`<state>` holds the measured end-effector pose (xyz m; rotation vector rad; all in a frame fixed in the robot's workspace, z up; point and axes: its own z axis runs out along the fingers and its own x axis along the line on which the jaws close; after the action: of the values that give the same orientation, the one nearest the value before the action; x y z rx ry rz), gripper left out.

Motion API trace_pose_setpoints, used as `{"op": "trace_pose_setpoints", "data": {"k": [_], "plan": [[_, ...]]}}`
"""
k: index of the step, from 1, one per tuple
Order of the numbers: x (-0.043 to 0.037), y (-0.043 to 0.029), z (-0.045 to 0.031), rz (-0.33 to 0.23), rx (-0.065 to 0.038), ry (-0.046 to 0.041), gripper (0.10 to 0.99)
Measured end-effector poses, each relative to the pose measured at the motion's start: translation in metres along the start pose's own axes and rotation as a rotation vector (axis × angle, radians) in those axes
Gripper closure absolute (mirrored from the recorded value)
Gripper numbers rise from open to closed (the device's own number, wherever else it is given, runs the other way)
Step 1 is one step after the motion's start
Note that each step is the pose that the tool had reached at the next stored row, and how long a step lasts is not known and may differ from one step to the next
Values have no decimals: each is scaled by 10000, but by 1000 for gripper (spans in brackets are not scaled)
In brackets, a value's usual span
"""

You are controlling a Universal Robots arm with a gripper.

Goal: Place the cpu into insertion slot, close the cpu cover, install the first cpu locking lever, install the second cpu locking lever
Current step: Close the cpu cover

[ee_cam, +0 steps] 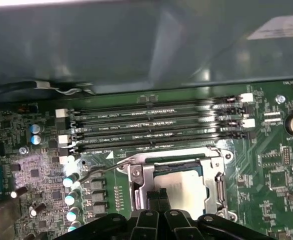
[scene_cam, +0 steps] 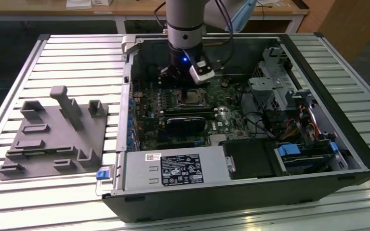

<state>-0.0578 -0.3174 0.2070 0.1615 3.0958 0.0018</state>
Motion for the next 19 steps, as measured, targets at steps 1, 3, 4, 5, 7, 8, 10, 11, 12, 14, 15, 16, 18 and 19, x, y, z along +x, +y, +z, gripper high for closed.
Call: {"op": "trace_pose_setpoints", "data": {"k": [1,3,4,5,7,8,10,11,12,14,15,16,18,19], "plan": [[7,-3,1,-41,-22,1,980],[21,-12,2,-119,-55,3,980],[28,-17,3,-160,-76,3,980],[32,-22,4,-195,-101,5,980],[42,-31,8,-257,-171,9,980],[47,-36,11,-288,-206,11,980],[60,-49,14,-341,-271,16,980],[68,-55,16,-363,-302,19,980],[76,-62,18,-391,-331,21,980],[86,-73,23,-443,-379,27,980],[90,-77,27,-465,-400,29,980],[92,-80,33,-490,-415,29,980],[94,-85,47,-543,-423,30,980],[94,-86,54,-566,-424,31,980]]}}
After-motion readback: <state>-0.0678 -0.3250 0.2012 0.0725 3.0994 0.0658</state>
